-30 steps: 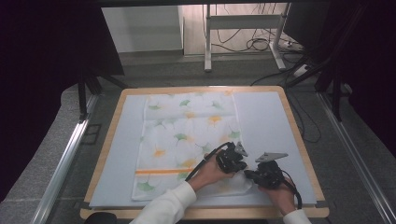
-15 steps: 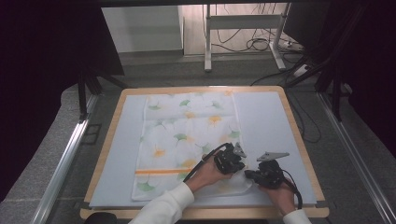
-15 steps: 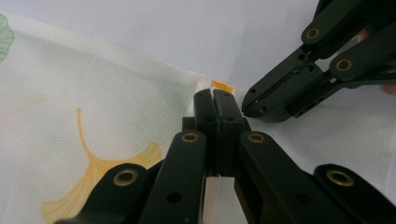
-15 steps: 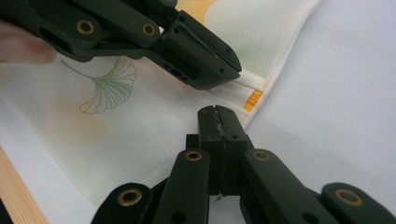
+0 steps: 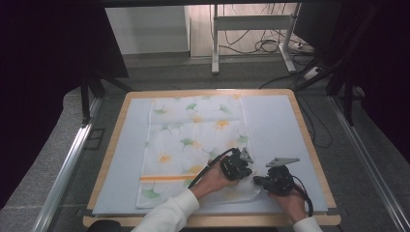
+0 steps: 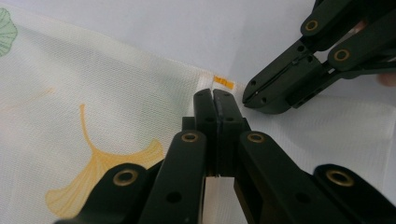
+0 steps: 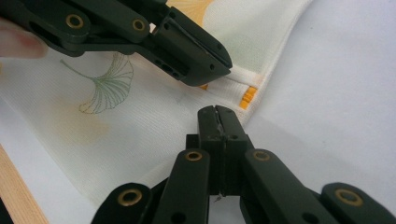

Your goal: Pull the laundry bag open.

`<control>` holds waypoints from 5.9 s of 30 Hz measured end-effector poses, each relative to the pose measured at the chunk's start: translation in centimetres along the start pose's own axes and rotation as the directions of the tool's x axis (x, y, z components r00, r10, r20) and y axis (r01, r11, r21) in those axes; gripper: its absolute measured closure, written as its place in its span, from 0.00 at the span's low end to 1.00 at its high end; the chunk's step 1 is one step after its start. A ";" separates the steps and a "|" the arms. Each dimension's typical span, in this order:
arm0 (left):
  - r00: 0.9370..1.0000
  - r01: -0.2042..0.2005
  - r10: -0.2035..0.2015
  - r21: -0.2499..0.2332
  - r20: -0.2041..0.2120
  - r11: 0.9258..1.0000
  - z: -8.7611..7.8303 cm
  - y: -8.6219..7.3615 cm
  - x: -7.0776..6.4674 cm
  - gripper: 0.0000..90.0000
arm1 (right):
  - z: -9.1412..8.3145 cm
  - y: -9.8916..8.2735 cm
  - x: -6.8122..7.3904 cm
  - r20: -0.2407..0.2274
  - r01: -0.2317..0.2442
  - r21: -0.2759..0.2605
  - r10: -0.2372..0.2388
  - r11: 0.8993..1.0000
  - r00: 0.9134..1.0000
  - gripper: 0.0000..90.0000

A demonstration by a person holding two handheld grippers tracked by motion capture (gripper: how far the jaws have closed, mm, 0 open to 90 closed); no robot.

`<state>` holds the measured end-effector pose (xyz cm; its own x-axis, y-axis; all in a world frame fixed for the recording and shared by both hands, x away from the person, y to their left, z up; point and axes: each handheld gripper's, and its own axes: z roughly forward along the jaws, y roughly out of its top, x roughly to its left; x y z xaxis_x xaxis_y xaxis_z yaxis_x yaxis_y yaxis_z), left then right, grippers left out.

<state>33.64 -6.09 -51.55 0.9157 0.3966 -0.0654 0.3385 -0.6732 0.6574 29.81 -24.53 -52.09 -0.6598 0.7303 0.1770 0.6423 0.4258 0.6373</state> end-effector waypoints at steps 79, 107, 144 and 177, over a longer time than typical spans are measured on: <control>0.996 -0.075 0.077 0.039 -0.045 0.996 -0.6 -0.7 -0.2 1.00 | 0.7 1.4 -1.1 -0.012 -0.112 -0.037 0.112 0.993 0.994 1.00; 0.997 -0.057 0.061 0.063 -0.054 0.996 -2.0 -1.9 0.6 1.00 | 1.3 1.6 -1.5 -0.036 -0.139 -0.029 0.138 0.990 0.990 1.00; 0.996 0.045 -0.041 0.048 -0.082 0.998 -5.8 -6.5 2.8 1.00 | 1.3 1.6 -1.4 -0.032 -0.119 -0.031 0.118 0.992 0.993 1.00; 0.993 0.085 -0.080 0.060 -0.086 0.995 -7.4 -8.2 3.6 1.00 | 1.3 1.6 -1.3 -0.030 -0.111 -0.038 0.110 0.993 0.993 1.00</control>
<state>32.57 5.52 -51.63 0.8637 0.5012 -0.0526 0.4274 -0.6732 0.6035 32.21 -24.14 -52.34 -0.5963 0.7566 0.2683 0.6965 0.3214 0.6416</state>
